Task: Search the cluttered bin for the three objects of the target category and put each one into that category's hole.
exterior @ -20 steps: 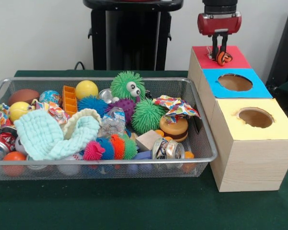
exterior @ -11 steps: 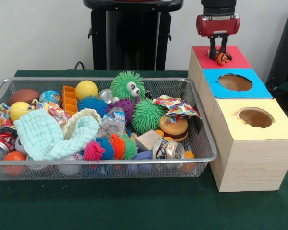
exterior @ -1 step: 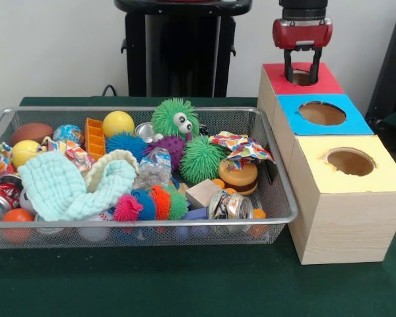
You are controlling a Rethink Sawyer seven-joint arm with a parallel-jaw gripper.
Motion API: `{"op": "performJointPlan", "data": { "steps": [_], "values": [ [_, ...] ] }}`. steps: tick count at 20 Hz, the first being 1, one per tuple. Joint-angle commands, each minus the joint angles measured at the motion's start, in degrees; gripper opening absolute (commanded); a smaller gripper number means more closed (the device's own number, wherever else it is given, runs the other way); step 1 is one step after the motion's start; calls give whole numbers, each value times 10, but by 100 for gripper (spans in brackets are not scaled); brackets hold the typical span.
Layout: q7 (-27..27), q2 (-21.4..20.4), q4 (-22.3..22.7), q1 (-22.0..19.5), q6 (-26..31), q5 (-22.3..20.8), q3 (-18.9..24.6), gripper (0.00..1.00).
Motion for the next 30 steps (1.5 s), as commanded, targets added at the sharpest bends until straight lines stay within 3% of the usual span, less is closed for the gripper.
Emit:
{"op": "performJointPlan", "data": {
  "steps": [1,4,10,12,13,17,19,27,30],
  "values": [
    [107,8,-5,0,27,29,-19,100],
    [99,-22,1,-5,61,29,-16,100],
    [60,-159,22,-33,223,34,-1,100],
    [52,-166,23,-42,240,33,6,100],
    [53,-170,29,-50,221,26,15,0],
    [62,-168,35,-53,184,14,18,0],
    [65,-163,28,-50,203,18,15,0],
    [76,-134,24,-51,165,7,11,0],
    [42,-143,22,-87,176,-9,28,0]
  ]
}}
